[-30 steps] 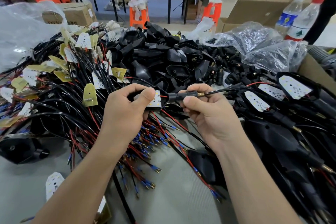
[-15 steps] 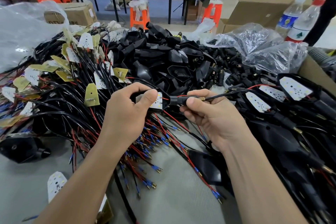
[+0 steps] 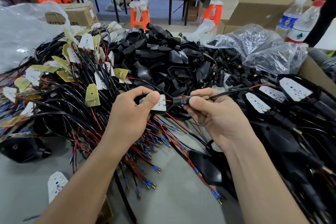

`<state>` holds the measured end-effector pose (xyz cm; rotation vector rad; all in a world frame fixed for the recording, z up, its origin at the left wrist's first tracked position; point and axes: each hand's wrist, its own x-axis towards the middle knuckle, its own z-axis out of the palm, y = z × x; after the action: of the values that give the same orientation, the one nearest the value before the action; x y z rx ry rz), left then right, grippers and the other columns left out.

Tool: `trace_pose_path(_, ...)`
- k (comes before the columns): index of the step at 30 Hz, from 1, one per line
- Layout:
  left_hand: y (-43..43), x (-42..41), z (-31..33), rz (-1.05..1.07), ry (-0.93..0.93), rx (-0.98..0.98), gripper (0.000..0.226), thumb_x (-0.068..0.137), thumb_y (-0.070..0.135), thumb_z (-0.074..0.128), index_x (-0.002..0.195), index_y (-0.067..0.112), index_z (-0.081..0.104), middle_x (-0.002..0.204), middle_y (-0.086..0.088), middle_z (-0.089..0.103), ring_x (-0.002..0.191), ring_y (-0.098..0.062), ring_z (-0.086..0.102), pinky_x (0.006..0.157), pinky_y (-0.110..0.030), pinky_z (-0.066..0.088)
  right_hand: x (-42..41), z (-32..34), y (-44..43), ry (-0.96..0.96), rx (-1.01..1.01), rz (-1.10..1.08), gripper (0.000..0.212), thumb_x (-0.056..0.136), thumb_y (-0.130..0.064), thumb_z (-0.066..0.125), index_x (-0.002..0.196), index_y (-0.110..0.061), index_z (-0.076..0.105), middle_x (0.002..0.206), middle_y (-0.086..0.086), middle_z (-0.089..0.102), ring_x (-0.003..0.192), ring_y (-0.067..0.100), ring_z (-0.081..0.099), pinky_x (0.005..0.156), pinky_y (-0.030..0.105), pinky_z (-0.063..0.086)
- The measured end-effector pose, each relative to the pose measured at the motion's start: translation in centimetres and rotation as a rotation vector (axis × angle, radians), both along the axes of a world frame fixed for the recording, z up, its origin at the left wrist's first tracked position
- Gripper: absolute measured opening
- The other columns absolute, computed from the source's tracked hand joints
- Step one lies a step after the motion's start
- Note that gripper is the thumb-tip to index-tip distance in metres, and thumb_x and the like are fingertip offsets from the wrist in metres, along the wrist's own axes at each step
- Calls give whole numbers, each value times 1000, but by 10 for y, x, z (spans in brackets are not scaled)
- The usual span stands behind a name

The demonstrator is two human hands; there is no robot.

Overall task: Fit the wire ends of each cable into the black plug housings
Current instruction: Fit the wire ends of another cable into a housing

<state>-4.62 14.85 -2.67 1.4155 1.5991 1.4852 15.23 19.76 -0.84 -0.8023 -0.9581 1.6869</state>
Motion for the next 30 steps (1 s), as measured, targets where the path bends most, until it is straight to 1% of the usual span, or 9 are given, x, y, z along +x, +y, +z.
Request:
trace_pose_path(6, 0, 10, -2, -15, -79, -30, 23, 102, 32, 64, 80, 29, 72, 60, -2, 51, 51, -11, 47, 47, -16, 40, -12, -5, -5, -41, 43, 12, 19, 76, 12, 72, 88, -2, 68, 83, 16, 73, 75, 22, 73, 70, 28, 62)
trace_pose_path(11, -1, 13, 0, -9, -202, -70, 28, 102, 31, 65, 75, 24, 70, 63, -3, 55, 49, -10, 50, 50, -19, 43, -20, -3, -13, -68, 85, 11, 20, 81, 13, 72, 85, -6, 73, 74, 13, 74, 65, 20, 73, 62, 29, 60)
trace_pose_path(17, 1, 7, 14, -119, -628, -127, 32, 107, 26, 53, 96, 12, 79, 85, -11, 77, 62, -15, 69, 53, -21, 54, -19, 2, -9, -62, 251, -150, 18, 69, -1, 80, 81, -15, 78, 74, 12, 74, 61, 18, 68, 60, 25, 55)
trace_pose_path(21, 0, 6, 14, -109, -642, -133, 34, 106, 21, 55, 87, 13, 83, 81, -8, 77, 62, -13, 69, 58, -20, 56, -24, 5, -12, -314, 290, -172, 2, 79, -19, 80, 81, -19, 79, 73, 6, 75, 67, 16, 68, 67, 32, 56)
trace_pose_path(22, 1, 6, 15, -73, -700, -128, 34, 105, 20, 56, 85, 11, 82, 78, -8, 75, 60, -13, 67, 56, -20, 55, -23, 10, -14, -445, 319, -214, 9, 84, -26, 79, 77, -19, 78, 69, 0, 76, 63, 10, 67, 65, 29, 53)
trace_pose_path(25, 0, -3, 20, 38, -919, -92, 25, 104, 19, 60, 87, 6, 73, 67, -3, 68, 55, -12, 62, 52, -20, 53, -11, 29, -22, -791, 519, -637, 32, 85, -48, 70, 69, -20, 69, 51, -7, 60, 49, 2, 49, 58, 27, 41)
trace_pose_path(27, -1, -11, 23, 53, -974, -69, 34, 102, 20, 64, 73, 11, 79, 66, -1, 65, 54, -11, 60, 50, -18, 51, -10, 47, -33, -868, 770, -858, 19, 80, -45, 72, 76, -27, 67, 67, -12, 63, 73, 6, 55, 73, 33, 46)
trace_pose_path(28, -3, -13, 26, 54, -984, -66, 39, 100, 21, 67, 64, 15, 80, 67, -1, 65, 52, -10, 59, 49, -17, 50, -13, 55, -36, -996, 929, -855, 14, 78, -42, 73, 87, -32, 70, 90, -17, 69, 95, 11, 57, 90, 35, 46)
trace_pose_path(30, -5, -16, 29, 67, -1017, -66, 39, 94, 21, 72, 55, 17, 78, 70, -3, 63, 50, -10, 58, 47, -15, 49, -18, 69, -33, -1247, 1163, -611, 32, 79, -35, 72, 111, -30, 72, 136, -9, 62, 132, 21, 45, 113, 37, 26)
